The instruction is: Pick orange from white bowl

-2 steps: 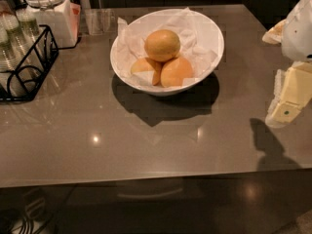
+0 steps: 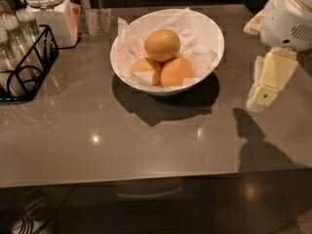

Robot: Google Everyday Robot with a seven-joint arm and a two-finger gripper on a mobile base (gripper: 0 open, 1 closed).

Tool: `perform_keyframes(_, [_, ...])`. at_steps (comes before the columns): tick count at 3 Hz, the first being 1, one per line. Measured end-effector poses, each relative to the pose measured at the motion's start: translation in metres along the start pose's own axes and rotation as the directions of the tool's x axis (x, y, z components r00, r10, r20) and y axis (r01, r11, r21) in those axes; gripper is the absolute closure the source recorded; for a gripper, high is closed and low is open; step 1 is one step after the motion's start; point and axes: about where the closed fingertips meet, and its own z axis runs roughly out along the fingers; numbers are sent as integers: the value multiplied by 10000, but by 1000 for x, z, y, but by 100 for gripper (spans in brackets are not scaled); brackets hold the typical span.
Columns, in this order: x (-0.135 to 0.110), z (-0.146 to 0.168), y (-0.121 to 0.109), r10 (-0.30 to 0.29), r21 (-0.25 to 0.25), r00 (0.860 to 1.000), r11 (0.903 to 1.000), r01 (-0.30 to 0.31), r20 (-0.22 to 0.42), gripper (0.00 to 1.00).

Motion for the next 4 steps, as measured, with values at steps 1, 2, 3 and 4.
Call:
perform_keyframes(1, [-31,19,-22,-312,-341,9991,9989,322,294,0])
perform_keyframes(2, [-33,19,-24,-340,-271,9988,9990,350,351,0])
perform_keyframes(3, [-30,17,-30,189,-165,9959,9997,-175,883,0])
perform_keyframes(4, [-49,24,-50,266,-349,9846,9992,-209,1730,0])
